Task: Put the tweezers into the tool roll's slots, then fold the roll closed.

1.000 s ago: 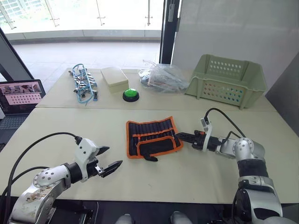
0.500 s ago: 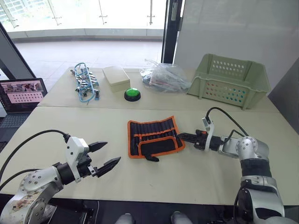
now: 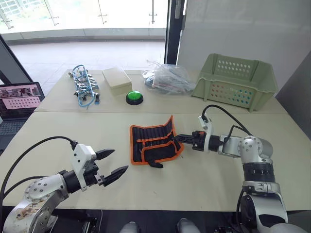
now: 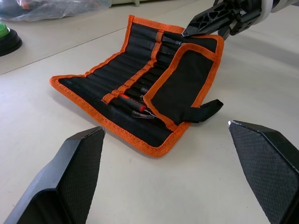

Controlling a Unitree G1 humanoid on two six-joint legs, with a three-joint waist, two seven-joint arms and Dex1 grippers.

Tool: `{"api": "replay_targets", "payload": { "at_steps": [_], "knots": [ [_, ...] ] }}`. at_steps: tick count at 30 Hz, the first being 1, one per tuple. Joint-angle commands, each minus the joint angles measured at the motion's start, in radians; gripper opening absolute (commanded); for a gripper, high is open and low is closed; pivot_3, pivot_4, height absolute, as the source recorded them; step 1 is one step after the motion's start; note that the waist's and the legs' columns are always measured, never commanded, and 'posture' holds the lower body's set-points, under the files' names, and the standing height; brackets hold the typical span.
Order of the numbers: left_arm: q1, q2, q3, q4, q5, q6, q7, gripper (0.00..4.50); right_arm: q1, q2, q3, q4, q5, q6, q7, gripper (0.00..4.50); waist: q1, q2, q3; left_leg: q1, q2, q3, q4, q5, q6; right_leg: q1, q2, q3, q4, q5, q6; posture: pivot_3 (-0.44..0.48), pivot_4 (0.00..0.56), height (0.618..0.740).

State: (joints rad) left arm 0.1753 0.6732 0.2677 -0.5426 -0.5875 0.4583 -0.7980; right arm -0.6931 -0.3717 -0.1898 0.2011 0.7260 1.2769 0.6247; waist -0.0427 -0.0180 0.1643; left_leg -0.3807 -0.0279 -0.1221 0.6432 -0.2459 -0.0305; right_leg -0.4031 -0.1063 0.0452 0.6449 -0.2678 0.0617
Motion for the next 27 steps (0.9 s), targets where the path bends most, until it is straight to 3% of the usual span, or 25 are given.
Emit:
{"api": "replay_targets", "payload": {
  "at_steps": [1,14,21,27],
  "knots": [
    [-0.003,0.009,0.004,-0.045,-0.003,-0.009,0.005,4.5,-0.012,0.004,0.024,-0.051,-0.005,-0.015,-0.009,0.04,0.0,0.0,0.0,-0.001,0.0,0.0,0.0,0.0,0.0,-0.001,0.0,0.0,0.001,0.0,0.0,0.0,0.15,0.74],
    [-0.009,0.008,-0.016,-0.051,0.006,-0.003,0.027,4.5,0.02,0.135,0.122,-0.068,-0.047,-0.04,-0.072,0.04,0.001,0.0,0.0,-0.002,0.0,0.0,0.0,0.0,0.0,-0.002,0.0,0.0,0.001,0.0,0.0,0.0,0.15,0.74],
    [-0.004,0.01,-0.01,-0.053,0.005,-0.005,0.03,4.5,0.009,0.164,0.144,0.01,-0.1,-0.097,-0.085,0.04,-0.001,0.0,0.0,-0.001,0.0,0.0,0.0,0.0,0.0,-0.002,0.0,0.0,0.001,0.0,0.0,0.0,0.15,0.74],
    [0.005,0.011,-0.007,-0.053,0.004,-0.008,0.029,4.5,0.007,0.176,0.137,0.023,-0.078,-0.085,-0.048,1.91,-0.002,0.0,0.0,0.0,0.0,0.0,0.0,0.0,0.0,-0.002,0.0,0.0,0.002,0.0,-0.001,0.0,0.15,0.74]
  ]
}}
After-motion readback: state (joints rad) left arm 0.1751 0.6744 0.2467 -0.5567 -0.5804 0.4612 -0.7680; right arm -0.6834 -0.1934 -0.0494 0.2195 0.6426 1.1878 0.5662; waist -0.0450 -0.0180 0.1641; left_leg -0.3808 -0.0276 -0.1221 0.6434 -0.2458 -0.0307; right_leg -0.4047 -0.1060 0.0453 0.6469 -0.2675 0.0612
